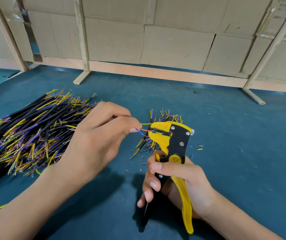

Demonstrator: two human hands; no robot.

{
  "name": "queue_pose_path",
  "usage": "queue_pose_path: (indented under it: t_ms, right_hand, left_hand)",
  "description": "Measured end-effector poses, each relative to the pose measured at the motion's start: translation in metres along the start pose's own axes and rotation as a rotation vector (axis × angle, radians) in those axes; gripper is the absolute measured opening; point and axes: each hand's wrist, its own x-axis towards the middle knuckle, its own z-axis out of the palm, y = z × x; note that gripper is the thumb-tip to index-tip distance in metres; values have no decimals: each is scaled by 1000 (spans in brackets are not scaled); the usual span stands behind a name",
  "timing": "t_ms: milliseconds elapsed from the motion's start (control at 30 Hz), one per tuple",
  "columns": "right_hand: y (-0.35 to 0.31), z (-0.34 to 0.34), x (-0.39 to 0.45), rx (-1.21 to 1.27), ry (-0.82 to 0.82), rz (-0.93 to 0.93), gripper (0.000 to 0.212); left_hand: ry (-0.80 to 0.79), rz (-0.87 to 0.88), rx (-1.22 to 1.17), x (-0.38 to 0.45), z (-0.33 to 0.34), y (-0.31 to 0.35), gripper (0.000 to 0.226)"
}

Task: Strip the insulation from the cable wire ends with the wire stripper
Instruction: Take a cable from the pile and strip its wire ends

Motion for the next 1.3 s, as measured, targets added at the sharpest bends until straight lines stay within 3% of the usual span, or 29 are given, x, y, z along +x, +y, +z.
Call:
queue_pose_path:
  t_ms: [900,1300]
  right_hand:
    - [-3,0,0,-10,-5,34,17]
    - [-3,-1,0,-14,-21,50,18]
  left_hand:
    - [26,-89,15,-2,4,7,13]
    - [-141,-339,-431,4,-8,10,5]
